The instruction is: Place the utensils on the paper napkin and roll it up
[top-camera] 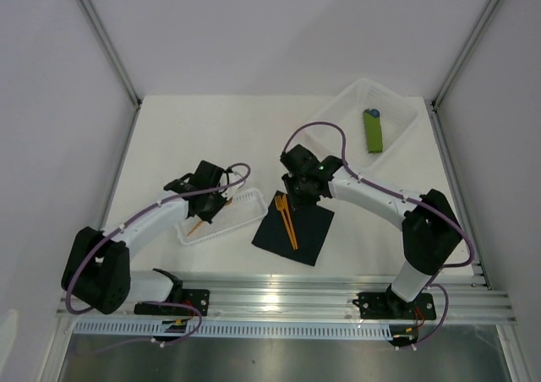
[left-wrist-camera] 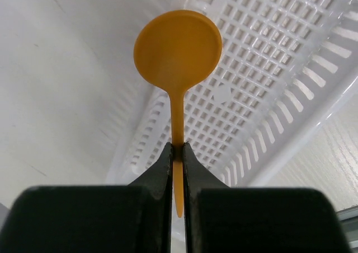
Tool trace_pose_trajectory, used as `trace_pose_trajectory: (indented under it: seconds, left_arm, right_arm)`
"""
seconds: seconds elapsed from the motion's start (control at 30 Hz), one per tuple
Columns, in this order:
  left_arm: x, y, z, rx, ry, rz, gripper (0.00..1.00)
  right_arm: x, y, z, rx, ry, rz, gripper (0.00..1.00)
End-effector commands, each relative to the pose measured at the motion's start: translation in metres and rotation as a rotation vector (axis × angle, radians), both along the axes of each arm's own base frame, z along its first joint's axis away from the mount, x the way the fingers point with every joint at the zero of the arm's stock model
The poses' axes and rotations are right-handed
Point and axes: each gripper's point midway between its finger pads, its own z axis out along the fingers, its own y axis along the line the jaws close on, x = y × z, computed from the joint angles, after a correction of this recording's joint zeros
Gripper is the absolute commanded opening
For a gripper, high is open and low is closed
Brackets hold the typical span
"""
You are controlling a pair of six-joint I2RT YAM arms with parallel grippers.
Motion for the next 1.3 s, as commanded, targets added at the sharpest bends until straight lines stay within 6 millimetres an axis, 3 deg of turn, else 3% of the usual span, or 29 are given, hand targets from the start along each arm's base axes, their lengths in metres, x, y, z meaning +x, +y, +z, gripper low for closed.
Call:
trace_pose_trajectory:
  seconds: [0.0,0.07,0.13,0.2,0.23,0.3,0.33,0.43,0.53,0.7,0.93,1.27]
  left_arm:
    - [0.019,-0.003,0.039,-0.051,-0.134,0.030,0.01]
    - [0.023,-0.005,0.064,-0.088,-0.195,0.038,0.01]
    - [0.026,-0.005,0.084,-0.118,-0.244,0.051,0.01]
    - [0.029,-0.005,0.118,-0.167,-0.340,0.057,0.01]
    - [0.029,-0.007,0.127,-0.187,-0.364,0.046,0.01]
    - [0.020,-0.017,0.160,-0.279,-0.435,-0.007,0.01]
    - [0.014,-0.025,0.177,-0.336,-0.435,-0.030,0.01]
    - [0.005,-0.033,0.182,-0.388,-0.397,-0.043,0.01]
    - [0.000,-0.036,0.188,-0.416,-0.393,-0.047,0.01]
    - [-0.007,-0.037,0.202,-0.451,-0.413,-0.053,0.01]
    - [-0.011,-0.040,0.209,-0.476,-0.415,-0.059,0.01]
    - [-0.005,-0.038,0.210,-0.470,-0.435,-0.040,0.01]
  right_arm:
    - [0.002,0.013,0.029,0.090,-0.074,0.016,0.26]
    - [0.005,0.023,0.042,0.144,-0.121,0.028,0.26]
    - [0.011,0.035,0.069,0.239,-0.205,0.032,0.29]
    - [0.010,0.045,0.085,0.319,-0.253,0.032,0.32]
    - [0.016,0.056,0.115,0.425,-0.336,0.031,0.36]
    - [0.011,0.070,0.129,0.528,-0.384,0.041,0.41]
    - [0.012,0.091,0.168,0.686,-0.477,0.051,0.45]
    - [-0.003,0.128,0.210,0.847,-0.580,0.134,0.50]
    - [-0.014,0.147,0.239,0.983,-0.640,0.157,0.51]
    - [-0.007,0.162,0.237,1.058,-0.611,0.106,0.46]
    - [0.000,0.180,0.213,1.068,-0.496,0.036,0.33]
    - [-0.004,0.193,0.196,1.087,-0.435,-0.015,0.38]
